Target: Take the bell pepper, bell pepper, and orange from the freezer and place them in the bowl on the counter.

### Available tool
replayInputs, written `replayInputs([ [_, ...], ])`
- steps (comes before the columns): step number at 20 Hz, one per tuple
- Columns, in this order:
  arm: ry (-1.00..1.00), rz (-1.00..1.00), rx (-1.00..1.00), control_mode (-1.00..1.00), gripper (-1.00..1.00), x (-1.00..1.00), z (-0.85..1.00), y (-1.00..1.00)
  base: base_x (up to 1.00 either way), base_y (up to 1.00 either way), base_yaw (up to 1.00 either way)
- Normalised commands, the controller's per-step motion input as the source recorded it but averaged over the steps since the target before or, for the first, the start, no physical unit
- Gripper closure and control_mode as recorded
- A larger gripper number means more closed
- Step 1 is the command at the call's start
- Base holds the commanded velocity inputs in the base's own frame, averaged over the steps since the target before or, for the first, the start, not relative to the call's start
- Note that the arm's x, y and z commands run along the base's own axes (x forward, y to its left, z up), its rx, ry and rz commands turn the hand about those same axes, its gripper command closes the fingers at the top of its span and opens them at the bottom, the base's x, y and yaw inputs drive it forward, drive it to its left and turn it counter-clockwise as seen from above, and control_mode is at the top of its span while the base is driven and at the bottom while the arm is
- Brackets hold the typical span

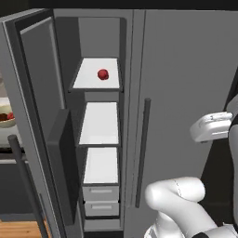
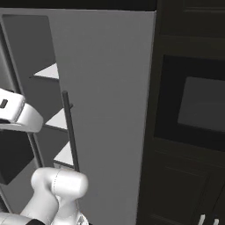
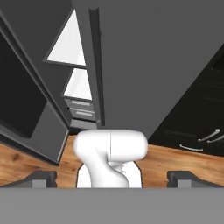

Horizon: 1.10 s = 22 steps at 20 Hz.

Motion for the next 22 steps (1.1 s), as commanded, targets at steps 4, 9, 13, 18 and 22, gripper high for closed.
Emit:
replayInputs([
  [4,0.00,0.00,0.00,1.00,-1.00,0.00,0.00,0.00,0.10,0.08,-0.07],
  [9,0.00,0.00,0.00,1.00,-1.00,0.00,0.00,0.00,0.29,0.27,-0.18],
  [13,0.00,0.00,0.00,1.00,-1.00,0.00,0.00,0.00,0.26,0.31,-0.26],
  [18,0.00,0.00,0.00,1.00,-1.00,0.00,0.00,0.00,0.25,0.49,-0.24],
  [22,0.00,0.00,0.00,1.00,-1.00,0.00,0.00,0.00,0.47,0.53,-0.05],
])
